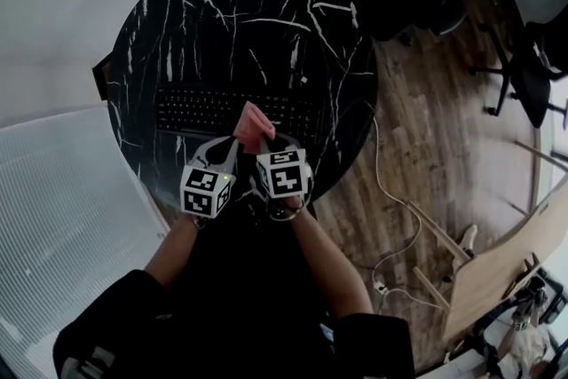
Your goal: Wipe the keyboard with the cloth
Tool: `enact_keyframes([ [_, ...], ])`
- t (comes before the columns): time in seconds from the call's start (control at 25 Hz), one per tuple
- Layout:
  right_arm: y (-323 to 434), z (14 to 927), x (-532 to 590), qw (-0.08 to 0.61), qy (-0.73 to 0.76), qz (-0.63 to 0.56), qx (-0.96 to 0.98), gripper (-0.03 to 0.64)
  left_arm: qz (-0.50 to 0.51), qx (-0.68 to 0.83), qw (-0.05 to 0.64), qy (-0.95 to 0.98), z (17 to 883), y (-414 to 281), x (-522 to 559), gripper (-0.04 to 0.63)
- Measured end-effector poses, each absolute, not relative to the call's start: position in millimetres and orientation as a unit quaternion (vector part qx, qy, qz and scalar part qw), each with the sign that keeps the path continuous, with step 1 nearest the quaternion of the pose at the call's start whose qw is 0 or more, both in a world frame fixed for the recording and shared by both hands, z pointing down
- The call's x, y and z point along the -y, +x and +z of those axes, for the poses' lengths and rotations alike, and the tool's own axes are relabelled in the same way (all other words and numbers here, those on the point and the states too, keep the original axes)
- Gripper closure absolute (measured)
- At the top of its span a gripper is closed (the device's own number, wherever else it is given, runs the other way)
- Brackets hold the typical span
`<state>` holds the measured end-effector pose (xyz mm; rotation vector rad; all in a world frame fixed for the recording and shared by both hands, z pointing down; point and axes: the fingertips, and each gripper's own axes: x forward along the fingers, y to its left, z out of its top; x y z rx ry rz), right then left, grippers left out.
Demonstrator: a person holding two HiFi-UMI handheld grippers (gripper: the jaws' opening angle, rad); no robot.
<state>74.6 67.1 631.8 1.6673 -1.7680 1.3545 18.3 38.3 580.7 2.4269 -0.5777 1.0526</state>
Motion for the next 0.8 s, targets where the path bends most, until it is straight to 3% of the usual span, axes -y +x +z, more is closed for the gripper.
enact_keyframes([
  [0.8,135.0,629.7,-117.6,0.179,0.618,0.469,0.605,0.611,0.395,0.170,0.182,0.884,577.7,72.0,-84.0,0.597],
])
